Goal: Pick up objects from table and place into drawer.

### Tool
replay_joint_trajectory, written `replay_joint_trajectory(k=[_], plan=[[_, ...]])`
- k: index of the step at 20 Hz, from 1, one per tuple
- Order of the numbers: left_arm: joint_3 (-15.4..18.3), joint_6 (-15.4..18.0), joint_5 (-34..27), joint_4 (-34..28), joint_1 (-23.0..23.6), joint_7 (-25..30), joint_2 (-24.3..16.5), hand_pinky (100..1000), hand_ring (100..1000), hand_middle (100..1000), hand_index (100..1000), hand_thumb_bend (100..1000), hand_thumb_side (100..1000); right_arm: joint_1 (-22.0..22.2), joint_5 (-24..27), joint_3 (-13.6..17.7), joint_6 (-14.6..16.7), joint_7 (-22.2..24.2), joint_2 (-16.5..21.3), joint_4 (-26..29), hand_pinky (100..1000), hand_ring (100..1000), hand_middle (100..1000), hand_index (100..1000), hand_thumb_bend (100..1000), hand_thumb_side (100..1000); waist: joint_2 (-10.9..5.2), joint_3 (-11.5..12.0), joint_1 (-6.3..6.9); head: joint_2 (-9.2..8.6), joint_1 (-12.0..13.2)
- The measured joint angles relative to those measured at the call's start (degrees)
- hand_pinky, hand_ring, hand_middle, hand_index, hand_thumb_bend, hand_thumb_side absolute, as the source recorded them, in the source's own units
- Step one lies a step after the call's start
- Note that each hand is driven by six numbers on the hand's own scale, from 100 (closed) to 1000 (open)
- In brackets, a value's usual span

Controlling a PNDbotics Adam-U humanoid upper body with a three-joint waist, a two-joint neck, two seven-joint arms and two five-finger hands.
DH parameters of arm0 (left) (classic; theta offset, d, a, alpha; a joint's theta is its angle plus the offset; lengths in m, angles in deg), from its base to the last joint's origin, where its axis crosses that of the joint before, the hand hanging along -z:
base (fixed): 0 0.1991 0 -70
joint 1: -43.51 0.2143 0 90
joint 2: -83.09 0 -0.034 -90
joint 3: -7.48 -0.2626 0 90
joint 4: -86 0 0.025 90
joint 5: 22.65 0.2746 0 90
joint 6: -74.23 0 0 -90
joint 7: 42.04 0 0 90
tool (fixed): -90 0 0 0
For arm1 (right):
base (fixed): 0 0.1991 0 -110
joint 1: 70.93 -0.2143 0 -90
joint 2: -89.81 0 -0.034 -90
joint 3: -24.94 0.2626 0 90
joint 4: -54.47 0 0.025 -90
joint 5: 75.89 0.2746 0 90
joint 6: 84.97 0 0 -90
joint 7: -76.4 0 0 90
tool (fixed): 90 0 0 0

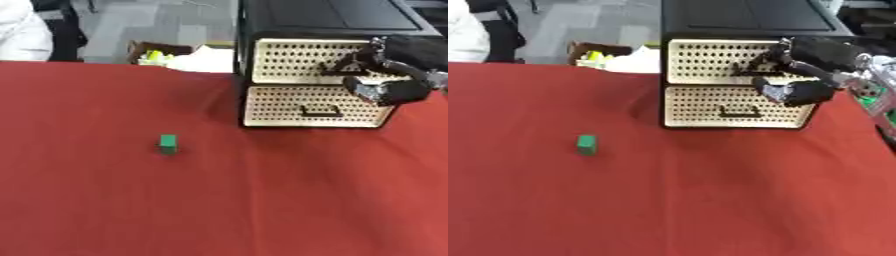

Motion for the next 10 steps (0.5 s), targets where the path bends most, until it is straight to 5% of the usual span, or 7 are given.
replay_joint_trajectory(k=[10], plan=[[0.01,-0.21,-0.18,0.00,0.03,-0.18,0.00,572,616,708,763,100,928,1.96,-0.19,-0.01,-1.06,0.01,0.10,2.41,100,100,100,439,100,1000,-0.55,-0.73,0.04,0.14,0.00]])
